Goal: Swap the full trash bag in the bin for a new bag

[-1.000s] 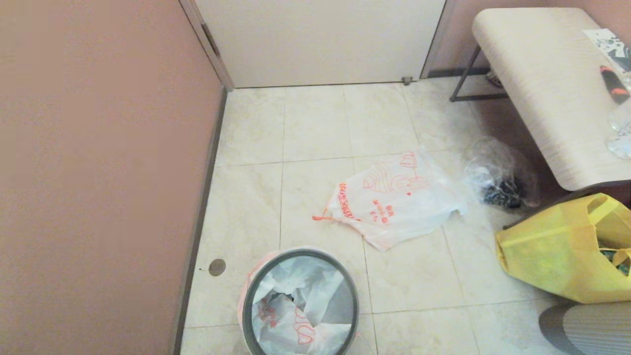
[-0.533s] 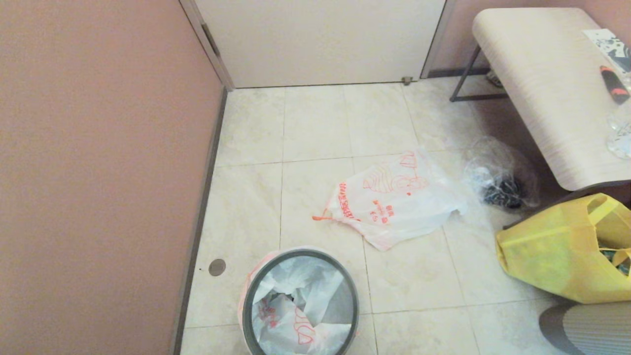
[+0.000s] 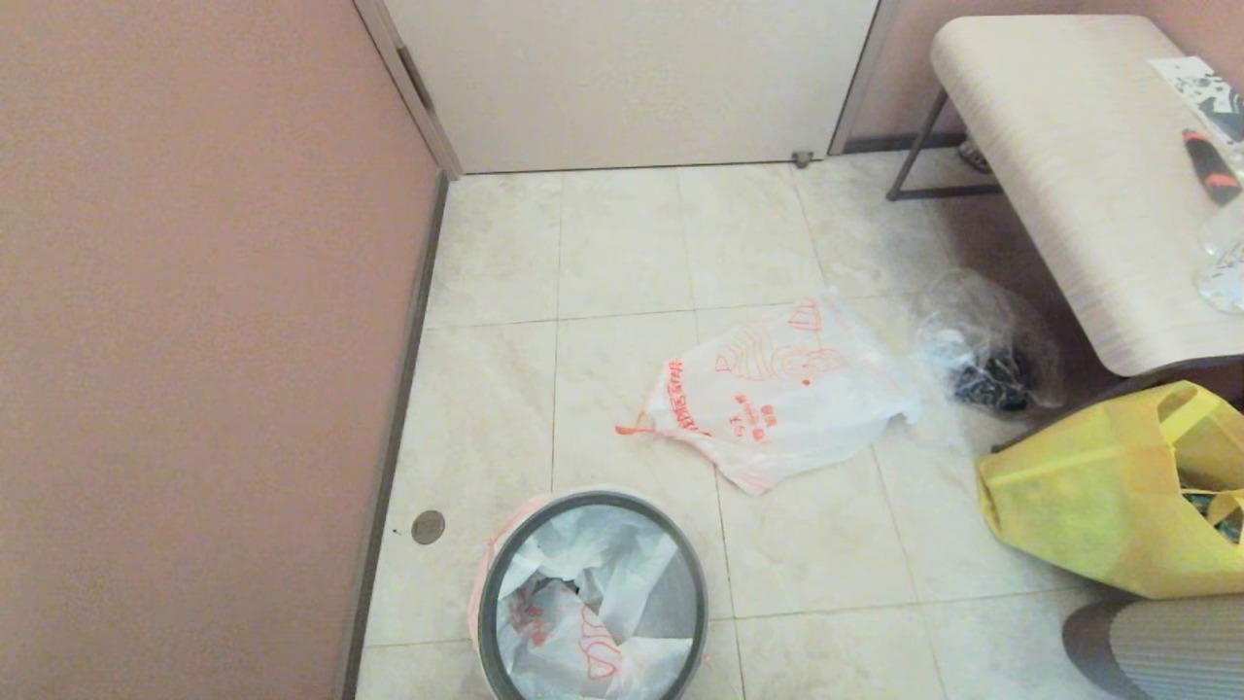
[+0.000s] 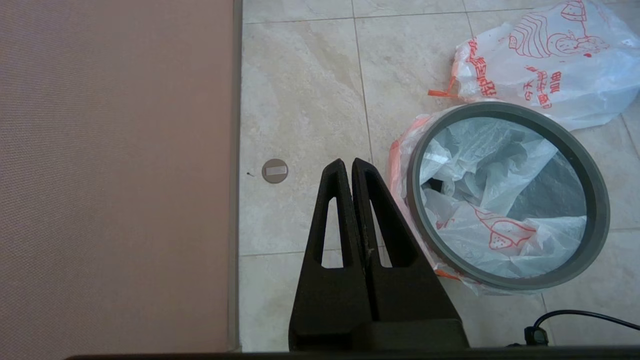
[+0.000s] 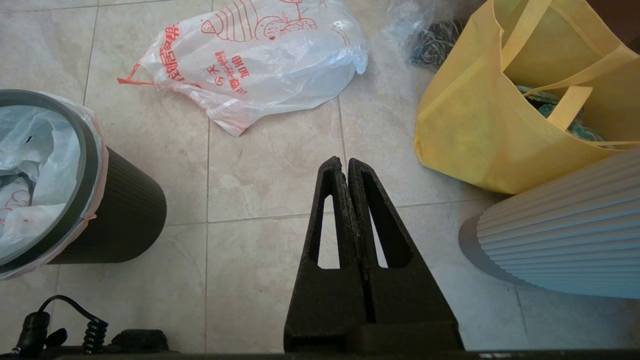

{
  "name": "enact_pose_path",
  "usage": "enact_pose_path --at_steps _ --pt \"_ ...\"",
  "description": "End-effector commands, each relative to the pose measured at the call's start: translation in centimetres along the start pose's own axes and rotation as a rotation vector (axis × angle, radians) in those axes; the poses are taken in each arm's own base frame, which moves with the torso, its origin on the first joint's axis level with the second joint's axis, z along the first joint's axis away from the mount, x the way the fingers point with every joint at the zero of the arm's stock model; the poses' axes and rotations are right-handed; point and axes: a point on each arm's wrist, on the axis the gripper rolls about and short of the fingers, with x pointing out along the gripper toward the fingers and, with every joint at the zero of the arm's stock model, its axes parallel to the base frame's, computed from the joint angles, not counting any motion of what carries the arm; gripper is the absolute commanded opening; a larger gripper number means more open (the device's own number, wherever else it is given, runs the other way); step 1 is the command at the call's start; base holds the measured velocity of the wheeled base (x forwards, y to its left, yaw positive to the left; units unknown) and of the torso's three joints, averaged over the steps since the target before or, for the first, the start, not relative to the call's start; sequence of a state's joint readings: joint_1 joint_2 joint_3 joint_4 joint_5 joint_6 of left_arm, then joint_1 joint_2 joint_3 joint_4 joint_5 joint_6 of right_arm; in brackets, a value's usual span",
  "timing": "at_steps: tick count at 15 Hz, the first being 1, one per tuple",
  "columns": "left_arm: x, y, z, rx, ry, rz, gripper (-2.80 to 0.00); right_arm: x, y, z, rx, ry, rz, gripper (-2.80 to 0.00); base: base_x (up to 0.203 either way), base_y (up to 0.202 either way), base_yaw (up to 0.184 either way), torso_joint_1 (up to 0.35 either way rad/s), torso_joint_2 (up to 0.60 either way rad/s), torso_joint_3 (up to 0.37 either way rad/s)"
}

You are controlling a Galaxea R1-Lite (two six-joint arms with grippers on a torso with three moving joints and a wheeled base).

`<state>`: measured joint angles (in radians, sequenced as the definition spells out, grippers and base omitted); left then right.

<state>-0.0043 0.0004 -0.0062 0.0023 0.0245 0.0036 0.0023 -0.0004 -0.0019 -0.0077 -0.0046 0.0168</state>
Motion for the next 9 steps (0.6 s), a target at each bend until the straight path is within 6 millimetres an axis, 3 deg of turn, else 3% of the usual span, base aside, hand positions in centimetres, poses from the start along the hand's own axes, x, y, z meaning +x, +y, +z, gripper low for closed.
enact_pose_path --at_steps 1,9 --pt "0.01 0.0 0.0 0.0 0.001 0.002 -2.8 0.01 0.0 0.03 0.0 0.001 0.001 -2.8 0.0 0.0 0.0 0.0 0.0 0.0" --pt "0.02 0.0 -0.03 -0.001 0.002 0.0 -2.8 0.02 0.0 0.03 -0.001 -0.001 0.001 -2.8 0.0 0.0 0.0 0.0 0.0 0.0"
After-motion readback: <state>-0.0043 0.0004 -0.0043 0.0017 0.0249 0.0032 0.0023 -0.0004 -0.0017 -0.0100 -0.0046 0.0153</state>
